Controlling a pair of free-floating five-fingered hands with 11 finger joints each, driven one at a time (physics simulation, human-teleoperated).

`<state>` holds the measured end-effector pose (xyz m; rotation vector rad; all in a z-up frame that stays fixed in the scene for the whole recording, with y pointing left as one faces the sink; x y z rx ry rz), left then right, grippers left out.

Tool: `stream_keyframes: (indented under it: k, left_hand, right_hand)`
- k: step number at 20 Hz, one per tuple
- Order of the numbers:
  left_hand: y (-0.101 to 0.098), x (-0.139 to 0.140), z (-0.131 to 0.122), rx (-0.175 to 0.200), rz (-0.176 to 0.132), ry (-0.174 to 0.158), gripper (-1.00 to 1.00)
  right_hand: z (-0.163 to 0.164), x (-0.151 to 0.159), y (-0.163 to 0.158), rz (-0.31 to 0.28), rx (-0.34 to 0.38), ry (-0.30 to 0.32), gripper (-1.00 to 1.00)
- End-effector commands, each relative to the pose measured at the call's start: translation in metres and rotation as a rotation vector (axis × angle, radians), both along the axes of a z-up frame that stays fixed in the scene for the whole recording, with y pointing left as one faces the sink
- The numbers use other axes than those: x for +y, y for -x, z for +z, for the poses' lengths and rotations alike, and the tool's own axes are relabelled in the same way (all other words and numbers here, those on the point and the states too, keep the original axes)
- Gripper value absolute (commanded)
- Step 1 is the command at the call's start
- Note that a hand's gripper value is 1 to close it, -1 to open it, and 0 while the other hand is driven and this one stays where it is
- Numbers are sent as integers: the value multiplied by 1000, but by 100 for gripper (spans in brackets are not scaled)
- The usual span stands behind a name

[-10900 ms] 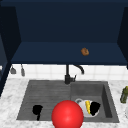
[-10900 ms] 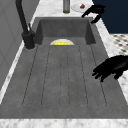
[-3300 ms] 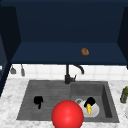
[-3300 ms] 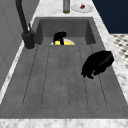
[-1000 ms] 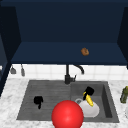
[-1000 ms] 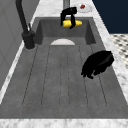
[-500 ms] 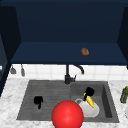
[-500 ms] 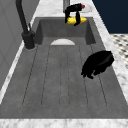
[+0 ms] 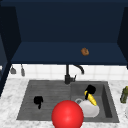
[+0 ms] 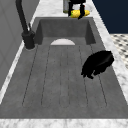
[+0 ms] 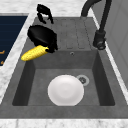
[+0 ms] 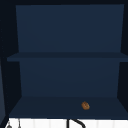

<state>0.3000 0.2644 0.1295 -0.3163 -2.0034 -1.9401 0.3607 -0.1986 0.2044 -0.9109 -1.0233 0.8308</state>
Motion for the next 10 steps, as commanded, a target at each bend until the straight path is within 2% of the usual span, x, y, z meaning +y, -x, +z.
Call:
stream_keyframes:
  k: [1, 6, 10]
  left_hand:
    - [0, 0, 0, 0, 0, 0, 0]
    - [0, 0, 0, 0, 0, 0, 0]
    - [0, 0, 0, 0, 0, 0, 0]
  right_hand:
    - [25, -4, 3, 89, -27, 40, 100]
    - [50, -7, 21, 110, -38, 78, 100]
    - [67, -13, 41, 122, -51, 76, 100]
